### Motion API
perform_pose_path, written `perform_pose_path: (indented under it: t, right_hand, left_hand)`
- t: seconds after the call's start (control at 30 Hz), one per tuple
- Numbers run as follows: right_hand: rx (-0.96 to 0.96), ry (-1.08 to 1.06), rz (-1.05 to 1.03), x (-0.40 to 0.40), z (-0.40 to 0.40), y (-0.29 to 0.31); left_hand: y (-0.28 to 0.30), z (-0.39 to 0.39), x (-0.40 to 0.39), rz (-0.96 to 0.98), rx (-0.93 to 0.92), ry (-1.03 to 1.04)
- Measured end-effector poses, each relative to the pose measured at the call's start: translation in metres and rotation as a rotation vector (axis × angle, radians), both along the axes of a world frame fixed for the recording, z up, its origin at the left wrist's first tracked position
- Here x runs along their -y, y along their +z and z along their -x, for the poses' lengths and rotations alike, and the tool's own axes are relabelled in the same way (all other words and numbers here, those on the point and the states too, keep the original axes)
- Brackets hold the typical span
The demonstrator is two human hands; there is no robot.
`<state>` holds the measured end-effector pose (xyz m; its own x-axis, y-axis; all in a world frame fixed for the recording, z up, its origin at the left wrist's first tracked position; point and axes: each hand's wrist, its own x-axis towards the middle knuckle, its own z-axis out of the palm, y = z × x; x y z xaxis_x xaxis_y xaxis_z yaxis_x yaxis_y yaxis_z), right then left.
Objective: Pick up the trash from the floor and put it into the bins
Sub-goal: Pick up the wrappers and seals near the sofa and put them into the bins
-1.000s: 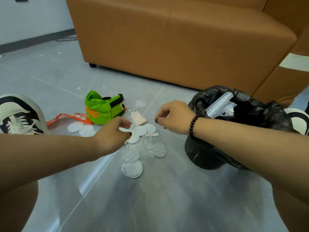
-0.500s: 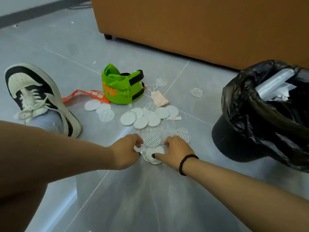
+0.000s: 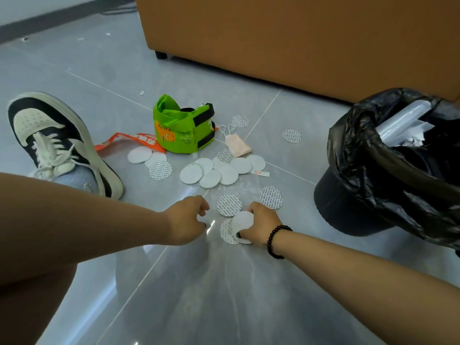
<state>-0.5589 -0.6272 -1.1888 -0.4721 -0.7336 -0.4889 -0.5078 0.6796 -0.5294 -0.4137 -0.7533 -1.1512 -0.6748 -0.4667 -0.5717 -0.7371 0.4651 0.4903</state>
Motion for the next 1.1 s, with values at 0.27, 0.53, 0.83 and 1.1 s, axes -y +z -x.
perform_pose_path:
  t: [0.27, 0.53, 0.83, 1.1]
  right_hand:
    - [0.219, -0.111, 0.14, -0.036, 0.011, 0.072]
    - [0.324, -0.367, 0.42, -0.096, 0.029, 0.179]
    - [0.34, -0.54, 0.61, -0.153, 0.061, 0.253]
    - [-0.431, -0.62, 0.53, -0.15, 0.139, 0.236]
  left_hand:
    - [0.051, -0.001, -0.032, -0.053, 0.004, -0.051]
    - [0.141, 0.035, -0.101, -0.4, -0.276, 0.142]
    - [0.193, 0.061, -0.112, -0.249, -0.5, 0.026]
    - [0.166, 0.064, -0.106, -0.27, -0.468, 0.116]
